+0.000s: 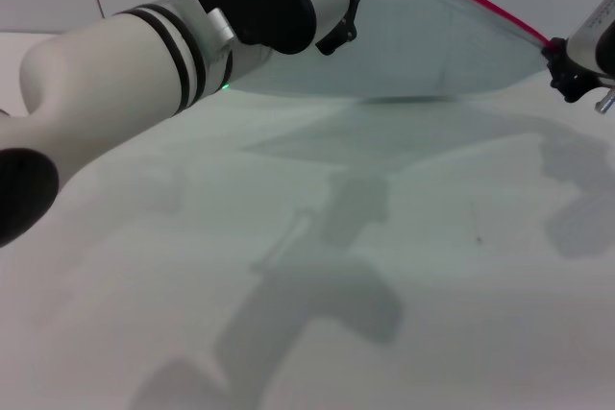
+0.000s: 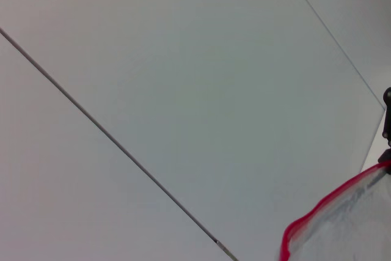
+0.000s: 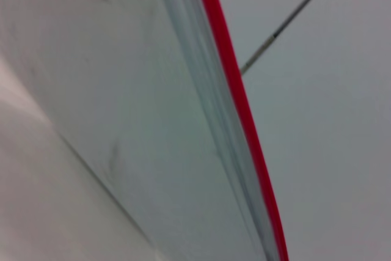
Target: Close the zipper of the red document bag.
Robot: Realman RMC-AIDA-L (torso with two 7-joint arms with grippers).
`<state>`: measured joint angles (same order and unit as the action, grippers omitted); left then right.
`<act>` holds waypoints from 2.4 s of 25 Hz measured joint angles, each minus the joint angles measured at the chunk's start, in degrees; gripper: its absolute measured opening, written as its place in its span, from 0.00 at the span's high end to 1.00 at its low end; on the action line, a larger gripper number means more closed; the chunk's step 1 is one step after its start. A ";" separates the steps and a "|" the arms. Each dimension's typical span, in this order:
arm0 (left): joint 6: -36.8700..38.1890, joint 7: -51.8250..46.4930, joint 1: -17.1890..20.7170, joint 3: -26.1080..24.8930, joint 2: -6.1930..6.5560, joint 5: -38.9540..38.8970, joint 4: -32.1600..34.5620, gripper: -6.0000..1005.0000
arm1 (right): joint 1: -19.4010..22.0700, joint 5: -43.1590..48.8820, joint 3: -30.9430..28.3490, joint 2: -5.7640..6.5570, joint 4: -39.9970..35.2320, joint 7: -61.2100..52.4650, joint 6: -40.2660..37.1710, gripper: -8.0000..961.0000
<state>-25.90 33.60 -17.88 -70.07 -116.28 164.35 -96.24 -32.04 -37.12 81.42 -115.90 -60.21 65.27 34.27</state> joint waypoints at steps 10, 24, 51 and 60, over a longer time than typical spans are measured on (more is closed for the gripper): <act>-0.66 1.28 2.33 0.09 -0.11 0.01 -2.81 0.94 | -0.79 3.29 -2.43 -0.07 2.79 -0.11 -1.52 0.93; 0.13 1.47 2.57 -0.24 0.01 0.00 -1.97 0.96 | -0.55 3.40 -1.99 -0.49 2.66 -0.15 -3.90 0.92; 13.92 -1.58 4.72 -1.57 -0.26 -1.32 3.48 0.36 | 3.57 23.59 0.57 -0.65 -1.93 -27.88 -8.82 0.28; 28.44 -7.18 5.77 -1.78 -0.30 -1.49 10.17 0.25 | 16.91 21.20 13.43 -0.81 -15.90 -46.21 -31.23 0.29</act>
<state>2.54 26.42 -12.11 -71.85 -116.58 162.86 -86.08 -15.13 -15.91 94.85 -116.71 -76.12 19.07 3.04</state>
